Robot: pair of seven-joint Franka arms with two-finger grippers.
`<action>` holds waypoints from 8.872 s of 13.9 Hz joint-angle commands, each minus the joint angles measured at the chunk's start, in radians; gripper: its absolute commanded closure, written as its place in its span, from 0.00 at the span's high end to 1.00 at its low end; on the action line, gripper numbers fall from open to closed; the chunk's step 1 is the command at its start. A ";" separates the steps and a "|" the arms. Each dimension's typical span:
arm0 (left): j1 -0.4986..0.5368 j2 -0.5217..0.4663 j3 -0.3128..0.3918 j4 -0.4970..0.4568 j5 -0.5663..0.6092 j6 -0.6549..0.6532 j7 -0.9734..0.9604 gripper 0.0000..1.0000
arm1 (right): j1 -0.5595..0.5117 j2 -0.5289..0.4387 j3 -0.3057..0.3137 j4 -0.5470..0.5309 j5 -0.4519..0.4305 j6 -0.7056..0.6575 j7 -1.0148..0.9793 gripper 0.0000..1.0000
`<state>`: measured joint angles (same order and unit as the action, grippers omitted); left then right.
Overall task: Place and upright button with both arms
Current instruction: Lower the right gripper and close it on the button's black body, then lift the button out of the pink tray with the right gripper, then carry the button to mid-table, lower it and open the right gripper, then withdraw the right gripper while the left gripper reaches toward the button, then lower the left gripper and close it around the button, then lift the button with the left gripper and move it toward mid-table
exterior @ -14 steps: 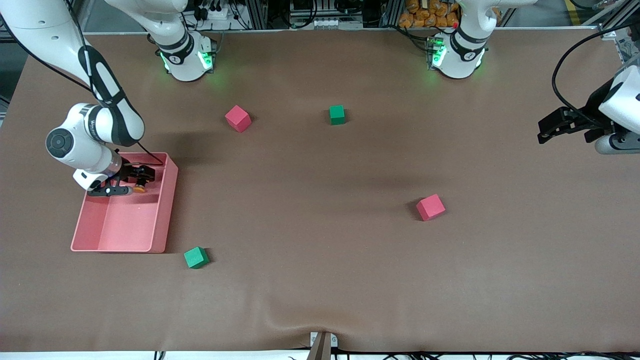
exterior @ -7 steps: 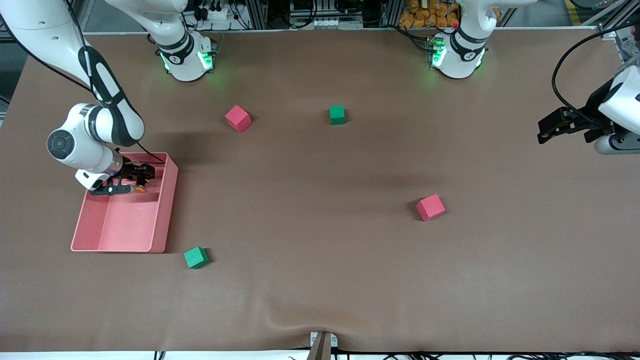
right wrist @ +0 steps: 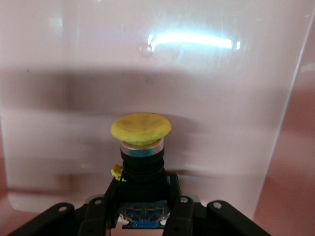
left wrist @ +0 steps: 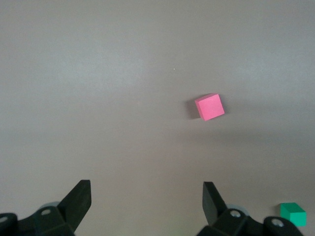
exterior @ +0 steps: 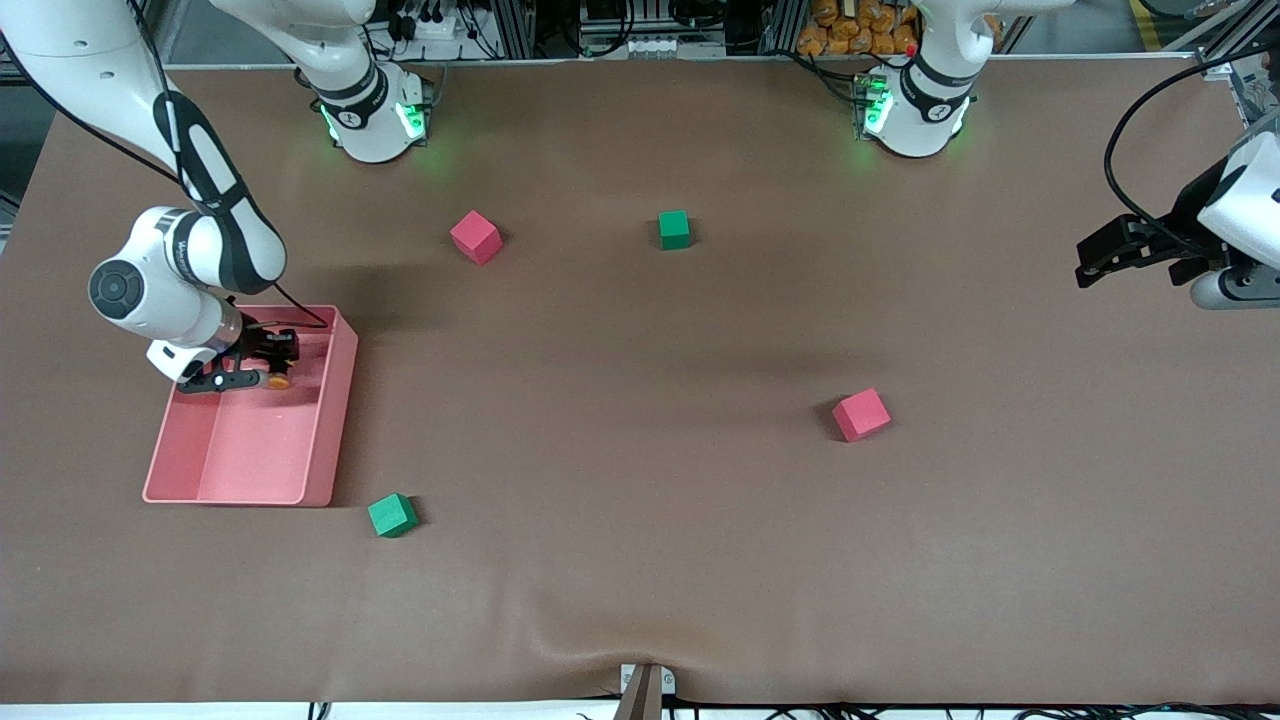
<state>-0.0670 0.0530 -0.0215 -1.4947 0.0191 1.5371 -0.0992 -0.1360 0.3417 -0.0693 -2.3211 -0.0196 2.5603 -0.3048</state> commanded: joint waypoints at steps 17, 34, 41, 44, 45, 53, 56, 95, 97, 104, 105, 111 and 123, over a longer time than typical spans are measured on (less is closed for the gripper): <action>0.022 -0.044 0.003 0.004 0.013 -0.025 0.001 1.00 | 0.396 -0.070 0.016 0.362 0.117 -0.212 -0.071 0.00; 0.045 -0.039 -0.066 0.002 0.022 -0.005 -0.002 1.00 | 1.015 0.513 0.016 0.991 0.175 -0.116 0.887 0.00; 0.044 -0.031 -0.063 -0.007 0.016 -0.005 -0.002 1.00 | 1.075 0.671 0.025 1.128 0.175 -0.034 1.032 0.00; 0.041 -0.028 -0.067 -0.015 0.015 -0.003 -0.004 1.00 | 1.073 0.678 0.025 1.123 0.175 -0.034 1.084 0.80; 0.042 -0.016 -0.069 -0.012 0.010 -0.002 -0.004 1.00 | 1.073 0.675 0.025 1.121 0.171 -0.034 1.086 1.00; 0.032 0.008 -0.078 -0.013 0.007 -0.008 -0.112 1.00 | 0.972 0.492 -0.006 1.088 0.165 -0.168 0.986 1.00; 0.029 0.022 -0.078 -0.012 0.009 -0.008 -0.123 1.00 | 0.888 0.372 -0.015 1.014 0.165 -0.305 0.885 1.00; -0.390 0.703 -0.106 0.119 -0.172 0.219 -0.327 1.00 | 0.130 -0.408 -0.015 0.712 0.058 -1.076 0.340 1.00; -0.402 0.735 -0.106 0.119 -0.180 0.247 -0.344 1.00 | 0.131 -0.412 -0.012 0.721 0.058 -1.080 0.339 1.00; -0.418 0.808 -0.106 0.119 -0.176 0.308 -0.346 0.89 | 0.165 -0.397 0.002 0.784 0.043 -1.098 0.345 1.00; -0.418 0.812 -0.106 0.119 -0.177 0.310 -0.346 0.87 | 0.185 -0.386 0.008 0.789 0.005 -1.097 0.346 1.00; -0.425 0.834 -0.106 0.126 -0.182 0.374 -0.361 0.76 | 0.288 -0.379 0.017 0.799 -0.093 -1.114 0.394 1.00; -0.453 0.834 -0.106 0.129 -0.183 0.405 -0.471 0.00 | 0.093 -0.388 0.013 0.793 0.089 -1.128 0.392 1.00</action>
<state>-0.5079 0.8798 -0.1335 -1.3841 -0.1462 1.9408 -0.5405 -0.0381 -0.0446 -0.0625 -1.5390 0.0550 1.4538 0.0765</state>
